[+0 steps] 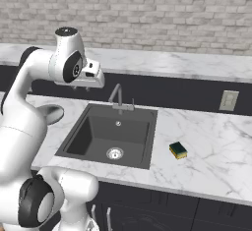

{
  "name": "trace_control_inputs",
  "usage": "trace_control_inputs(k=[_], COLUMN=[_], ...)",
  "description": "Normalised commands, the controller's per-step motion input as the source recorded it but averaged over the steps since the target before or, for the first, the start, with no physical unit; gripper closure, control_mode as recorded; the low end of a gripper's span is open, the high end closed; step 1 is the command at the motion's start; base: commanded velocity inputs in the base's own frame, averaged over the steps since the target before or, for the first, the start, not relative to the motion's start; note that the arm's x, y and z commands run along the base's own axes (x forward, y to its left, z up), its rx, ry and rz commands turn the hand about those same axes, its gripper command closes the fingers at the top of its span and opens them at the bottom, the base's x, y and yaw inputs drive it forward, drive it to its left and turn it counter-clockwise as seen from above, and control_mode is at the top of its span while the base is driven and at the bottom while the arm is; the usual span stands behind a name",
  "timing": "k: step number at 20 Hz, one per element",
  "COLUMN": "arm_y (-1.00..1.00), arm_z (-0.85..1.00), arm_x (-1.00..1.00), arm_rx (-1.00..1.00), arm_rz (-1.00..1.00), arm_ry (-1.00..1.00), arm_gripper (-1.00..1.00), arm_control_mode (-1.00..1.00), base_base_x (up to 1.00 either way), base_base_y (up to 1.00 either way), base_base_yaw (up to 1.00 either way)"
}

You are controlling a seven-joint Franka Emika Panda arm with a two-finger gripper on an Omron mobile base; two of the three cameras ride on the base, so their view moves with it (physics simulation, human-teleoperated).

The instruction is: Pick the pan and sponge and place them into the sink. Then turn on the water.

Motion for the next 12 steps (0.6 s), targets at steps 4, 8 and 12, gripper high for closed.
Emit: trace_control_inputs(k=[4,8,12], arm_y=[0.04,0.11,0.12], arm_z=[0.00,0.00,0.00], arm_x=[-0.05,-0.08,-0.08], arm_rx=[0.00,0.00,0.00], arm_rz=[0.00,0.00,0.00], arm_ry=[-0.01,-0.01,0.00], arm_gripper=[-1.00,-1.00,-1.00], arm_control_mode=[-1.00,-1.00,-1.00], base_base_x=[0.00,0.00,0.00], base_base_y=[0.00,0.00,0.00], base_base_yaw=[0.00,0.00,0.00])
